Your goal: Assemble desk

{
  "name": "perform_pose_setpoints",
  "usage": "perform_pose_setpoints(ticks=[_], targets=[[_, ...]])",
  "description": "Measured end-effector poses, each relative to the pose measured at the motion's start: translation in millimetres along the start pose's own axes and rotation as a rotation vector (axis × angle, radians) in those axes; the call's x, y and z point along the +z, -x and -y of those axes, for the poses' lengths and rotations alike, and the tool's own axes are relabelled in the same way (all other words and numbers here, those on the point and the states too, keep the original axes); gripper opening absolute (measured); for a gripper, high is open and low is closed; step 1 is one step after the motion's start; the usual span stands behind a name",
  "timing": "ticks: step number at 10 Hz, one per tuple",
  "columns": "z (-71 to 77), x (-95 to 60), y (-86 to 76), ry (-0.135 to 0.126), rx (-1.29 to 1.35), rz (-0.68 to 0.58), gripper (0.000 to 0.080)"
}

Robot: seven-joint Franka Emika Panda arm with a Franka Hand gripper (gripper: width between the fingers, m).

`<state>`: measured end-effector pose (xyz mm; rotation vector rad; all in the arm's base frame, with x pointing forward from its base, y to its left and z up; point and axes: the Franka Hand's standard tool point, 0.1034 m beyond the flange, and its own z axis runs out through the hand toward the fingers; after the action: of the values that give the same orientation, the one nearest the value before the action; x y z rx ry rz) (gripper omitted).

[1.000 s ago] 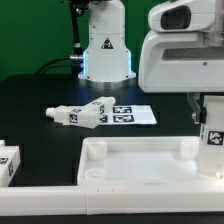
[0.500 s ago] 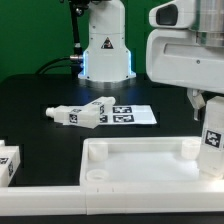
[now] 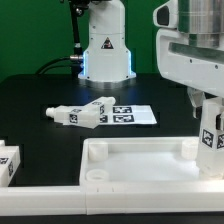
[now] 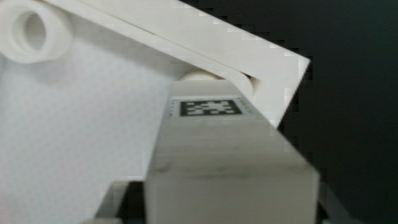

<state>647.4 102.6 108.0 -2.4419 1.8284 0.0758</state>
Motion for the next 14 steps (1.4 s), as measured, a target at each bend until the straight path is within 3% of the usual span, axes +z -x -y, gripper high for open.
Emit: perform_pose_setpoints(ticks=[2,3,4,5,6,7,11,12,14], targets=[[-2.1,0.0,3.3,-0.011,0.158,0.019,0.0285],[-2.2,0.4,3.4,-0.011,0.111,0.02,0.0339],[-2.2,0.5,3.3,-0.01,0.096,0.019,0.0472],[-2.3,-0.9,2.0,-0.01,-0.132,0.014,0.0472],[-1.7,-3.2,4.1,-0.015,-0.342,0.012,0.0608],[-3.0,-1.5,9.4,-0.013,-0.491,0.016,0.0637],[-3.3,-1.0,8.1,-0.012,-0.78,0.01,0.0649],[-0.6,-1.9,11.1,-0.009,-1.075,-0.015,0.0649],[-0.8,-1.5,9.0,-0.01,-1.143,-0.016,0.0649]])
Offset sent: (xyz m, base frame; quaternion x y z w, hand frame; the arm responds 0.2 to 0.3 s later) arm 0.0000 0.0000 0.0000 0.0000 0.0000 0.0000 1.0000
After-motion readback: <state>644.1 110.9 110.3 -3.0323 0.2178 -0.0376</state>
